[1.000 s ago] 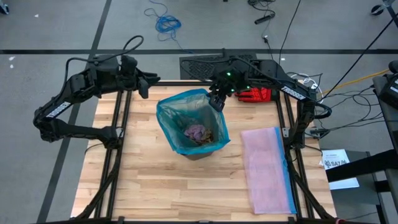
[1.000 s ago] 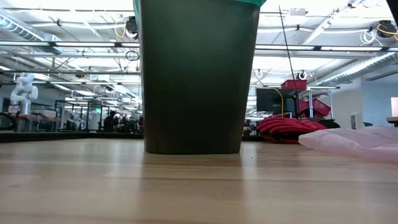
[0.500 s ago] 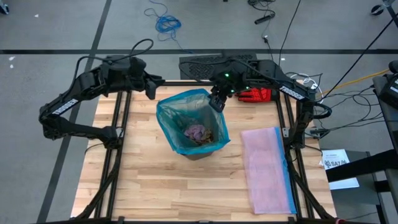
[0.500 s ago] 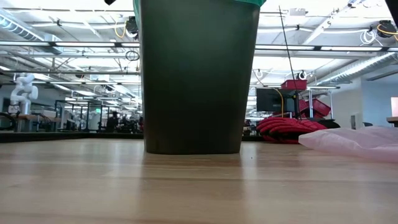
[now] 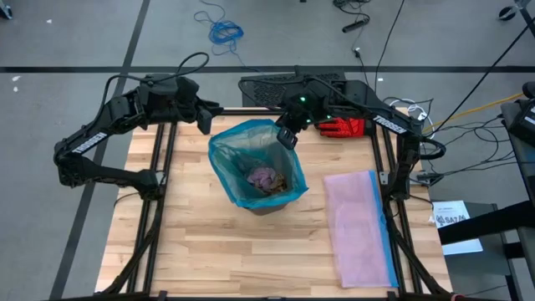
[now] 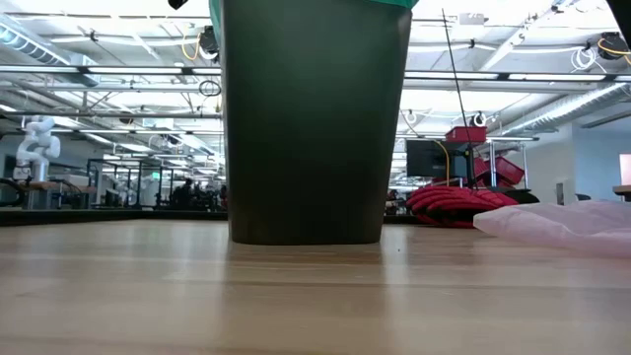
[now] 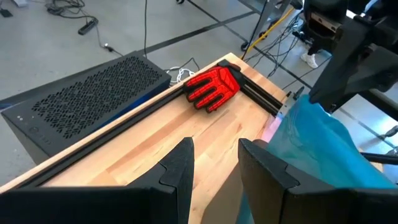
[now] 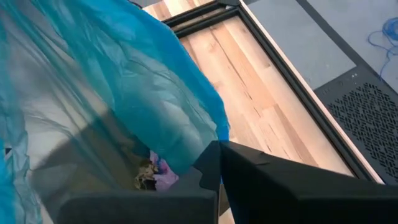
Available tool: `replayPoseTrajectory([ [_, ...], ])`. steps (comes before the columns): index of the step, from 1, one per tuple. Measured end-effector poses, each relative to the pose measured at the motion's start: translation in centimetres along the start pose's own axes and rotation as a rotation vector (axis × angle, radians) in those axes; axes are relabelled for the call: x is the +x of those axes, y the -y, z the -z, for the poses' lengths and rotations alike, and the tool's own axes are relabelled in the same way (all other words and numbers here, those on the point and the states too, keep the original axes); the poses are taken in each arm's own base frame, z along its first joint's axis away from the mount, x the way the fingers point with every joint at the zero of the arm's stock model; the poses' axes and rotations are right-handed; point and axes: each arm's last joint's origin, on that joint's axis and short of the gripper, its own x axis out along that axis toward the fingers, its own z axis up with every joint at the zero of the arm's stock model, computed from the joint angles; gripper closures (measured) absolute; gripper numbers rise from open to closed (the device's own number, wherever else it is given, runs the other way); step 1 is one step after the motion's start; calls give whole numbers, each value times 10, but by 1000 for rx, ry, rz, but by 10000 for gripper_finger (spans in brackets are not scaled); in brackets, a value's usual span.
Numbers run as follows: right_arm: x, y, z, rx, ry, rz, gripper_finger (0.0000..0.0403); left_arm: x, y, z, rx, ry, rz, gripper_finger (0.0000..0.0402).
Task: Place trash/remove bag and relplace
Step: Remove the blue trash bag from the black trash bin
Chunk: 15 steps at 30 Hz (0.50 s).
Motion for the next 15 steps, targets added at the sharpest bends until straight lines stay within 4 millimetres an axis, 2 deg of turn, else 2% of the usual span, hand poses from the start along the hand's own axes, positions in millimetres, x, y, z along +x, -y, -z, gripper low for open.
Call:
replayPoseTrajectory([
  [10, -2, -12, -2, -38, 47, -29, 403, 0, 0, 0, 1, -7, 16, 281],
  [15, -12, -17, -7, -60, 130, -54, 403, 0, -3, -1, 1, -6, -4, 281],
])
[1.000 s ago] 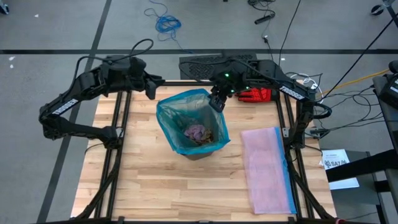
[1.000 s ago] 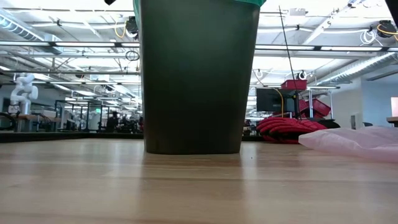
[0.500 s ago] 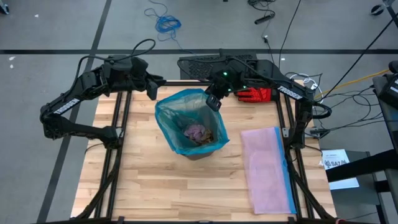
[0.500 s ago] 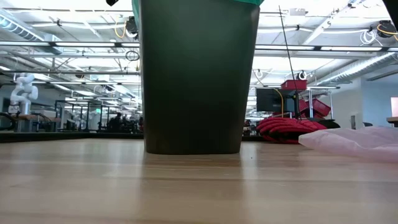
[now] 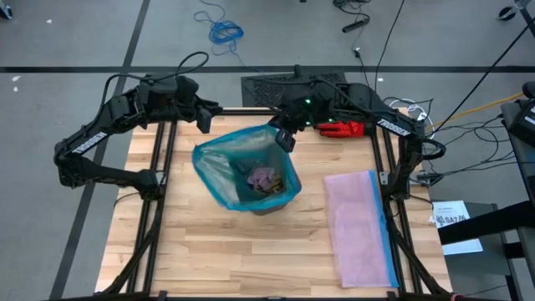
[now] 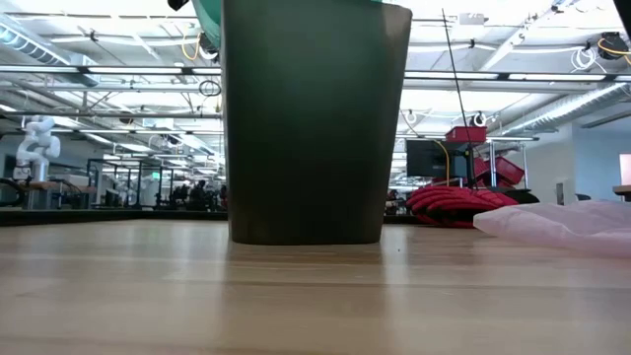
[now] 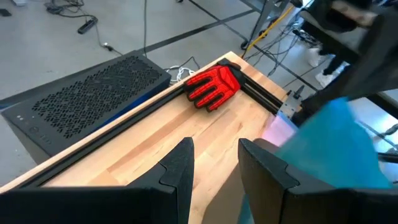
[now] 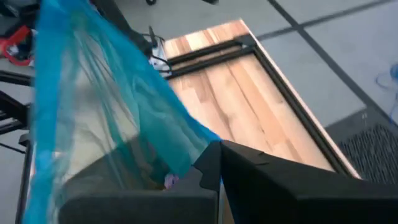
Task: Place trash/remove bag and relplace
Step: Remove the blue trash bag from the black trash bin
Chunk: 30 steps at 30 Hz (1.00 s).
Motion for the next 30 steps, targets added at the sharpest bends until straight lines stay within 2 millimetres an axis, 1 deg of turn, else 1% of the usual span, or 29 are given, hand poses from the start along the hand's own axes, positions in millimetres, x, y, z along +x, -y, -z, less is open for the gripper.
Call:
replayPoseTrajectory([
  [6, -12, -2, -5, -24, 67, -16, 403, 6, -8, -1, 35, -26, -33, 281],
  [11, -23, -5, -9, -36, 132, -37, 403, 18, -13, -2, 72, -74, 19, 281],
  [16, -28, -8, -11, -39, 159, -54, 403, 33, -13, -7, 127, -76, 97, 289],
  [17, -28, -9, -11, -43, 160, -58, 403, 36, -13, -9, 139, -65, 128, 296],
  [19, -28, -11, -10, -49, 158, -64, 403, 41, -10, -14, 168, -51, 254, 320],
  [21, -28, -13, -10, -60, 157, -70, 403, 45, -8, -17, 186, -42, 376, 358],
  [22, -28, -14, -9, -67, 156, -72, 403, 47, -9, -19, 187, -42, 414, 379],
  [23, -29, -16, -9, -73, 156, -75, 403, 49, -10, -20, 187, -44, 443, 390],
  [27, -29, -18, -9, -89, 155, -87, 403, 62, -16, -23, 246, -47, 544, 397],
  [30, -29, -19, -8, -91, 149, -120, 403, 77, -17, -26, 265, -40, 639, 399],
])
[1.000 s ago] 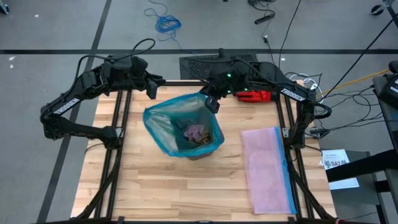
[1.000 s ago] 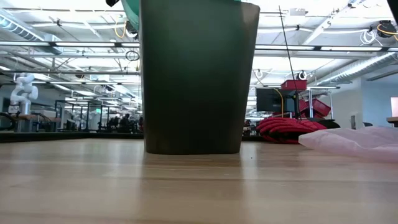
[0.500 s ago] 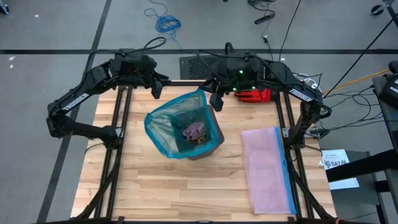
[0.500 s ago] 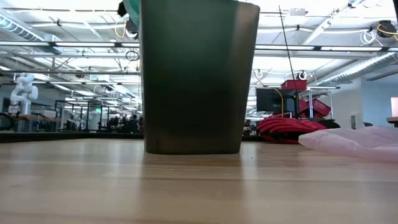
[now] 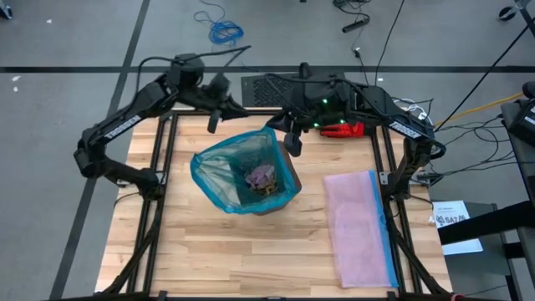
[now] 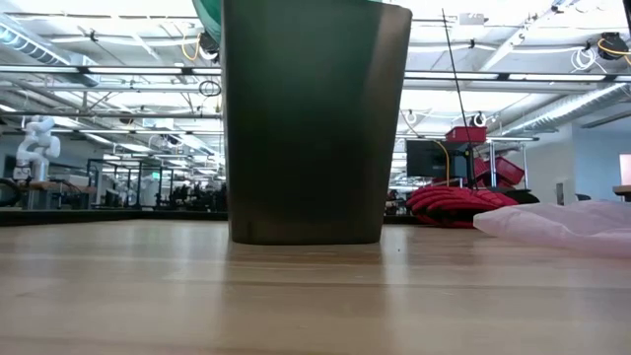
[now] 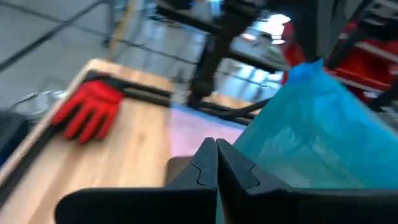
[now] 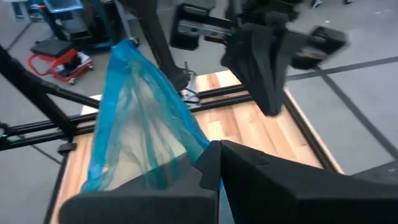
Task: Place trash/remove bag and relplace
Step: Remove the blue trash bag from the black trash bin
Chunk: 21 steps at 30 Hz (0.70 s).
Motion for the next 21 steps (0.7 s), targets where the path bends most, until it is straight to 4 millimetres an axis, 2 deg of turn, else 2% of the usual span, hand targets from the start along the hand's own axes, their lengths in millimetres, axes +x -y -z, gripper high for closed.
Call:
replayPoseTrajectory([
  [4, -1, -2, 0, 3, -5, -52, 403, 16, -10, 0, 8, -2, 189, 378],
  [9, -2, -6, 0, -3, -6, -82, 403, 39, -13, 7, -22, -57, 364, 323],
  [15, -2, -9, 0, -5, -3, -117, 403, 60, -7, 4, 40, -28, 425, 253],
  [21, -2, -10, -1, 0, 6, -137, 403, 69, 7, -10, 121, 73, 442, 212],
])
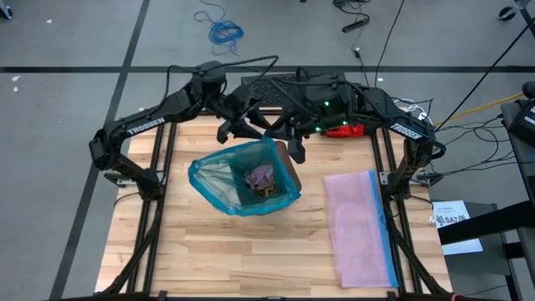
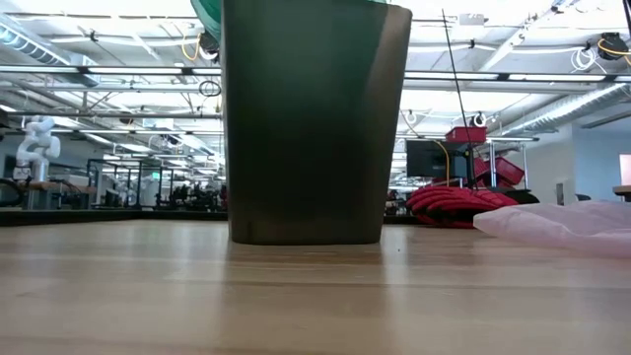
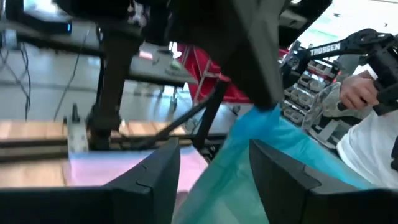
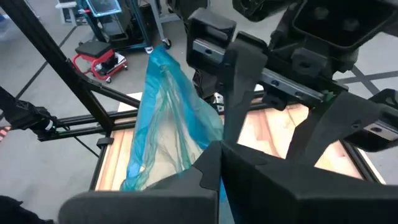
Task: Place trash/remove bag and relplace
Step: Remove the blue trash bag from the black trash bin
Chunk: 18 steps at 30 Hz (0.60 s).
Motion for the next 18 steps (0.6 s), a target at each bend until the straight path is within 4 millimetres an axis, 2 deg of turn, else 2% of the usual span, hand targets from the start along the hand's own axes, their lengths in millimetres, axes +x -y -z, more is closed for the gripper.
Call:
replayPoseTrajectory([
  [8, 0, 0, -2, -5, 20, -7, 403, 16, 6, 4, 4, -16, 38, 203],
  [18, 0, -2, -7, -19, 66, -38, 403, 37, -7, 19, -53, -58, 56, 205],
])
